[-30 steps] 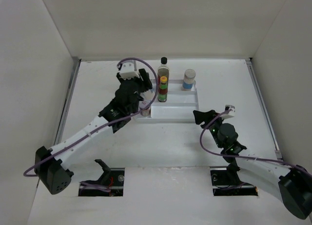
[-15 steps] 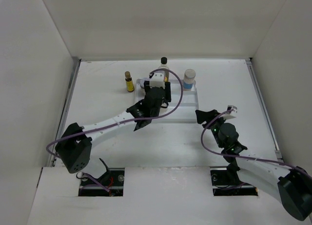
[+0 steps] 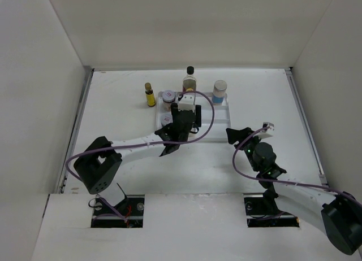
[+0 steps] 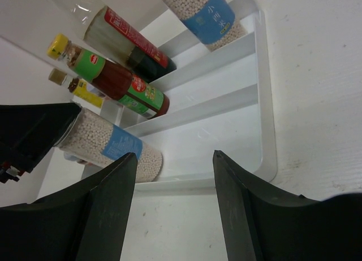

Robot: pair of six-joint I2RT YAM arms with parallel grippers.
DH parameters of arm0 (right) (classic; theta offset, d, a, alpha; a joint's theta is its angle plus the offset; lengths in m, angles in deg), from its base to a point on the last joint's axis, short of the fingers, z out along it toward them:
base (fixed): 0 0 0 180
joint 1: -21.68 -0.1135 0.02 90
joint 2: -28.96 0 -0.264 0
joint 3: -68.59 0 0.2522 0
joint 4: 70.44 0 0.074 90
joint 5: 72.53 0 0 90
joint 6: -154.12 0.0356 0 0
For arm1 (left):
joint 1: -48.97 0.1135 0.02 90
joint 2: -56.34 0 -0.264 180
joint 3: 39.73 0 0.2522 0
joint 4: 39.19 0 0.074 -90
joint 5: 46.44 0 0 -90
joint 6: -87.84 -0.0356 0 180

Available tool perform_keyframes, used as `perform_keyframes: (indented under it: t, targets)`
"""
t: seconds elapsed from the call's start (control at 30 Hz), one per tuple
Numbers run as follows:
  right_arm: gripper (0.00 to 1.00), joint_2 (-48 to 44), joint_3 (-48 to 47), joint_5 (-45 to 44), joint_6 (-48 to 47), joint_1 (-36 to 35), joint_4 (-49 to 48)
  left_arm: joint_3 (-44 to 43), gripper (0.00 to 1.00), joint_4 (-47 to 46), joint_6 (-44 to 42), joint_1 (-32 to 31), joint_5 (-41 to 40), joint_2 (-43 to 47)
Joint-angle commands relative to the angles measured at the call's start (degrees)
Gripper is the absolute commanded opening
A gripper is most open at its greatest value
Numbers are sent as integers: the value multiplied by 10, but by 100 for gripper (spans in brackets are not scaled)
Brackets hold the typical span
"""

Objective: Organize the condiment bottles

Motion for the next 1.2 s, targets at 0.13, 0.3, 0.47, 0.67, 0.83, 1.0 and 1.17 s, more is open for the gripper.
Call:
perform_keyframes:
  t: [0.13, 0.3, 0.47, 0.67, 0.83, 1.0, 1.17]
  targets:
    - [66, 6, -12, 3, 3, 1, -23, 31, 87, -71, 10, -6, -18, 67]
    - [67, 12, -13, 7, 3, 1, -25, 36, 88, -51, -7, 4, -33, 156]
    - [68, 11, -13, 7, 3, 1, -24, 32, 89, 3, 13, 77, -54, 200]
    - [68, 25, -20, 8, 2, 0, -25, -44, 86, 61, 34, 226, 18, 123]
    - [68, 35, -25, 16, 1, -4, -25, -134, 76, 78, 18, 284, 39, 15]
    - [69, 44, -28, 21, -1, -5, -25, -196, 69, 94, 20, 316, 73, -64]
    - [69, 45, -30, 26, -3, -8, -25, -223, 63, 101, 20, 325, 81, -108]
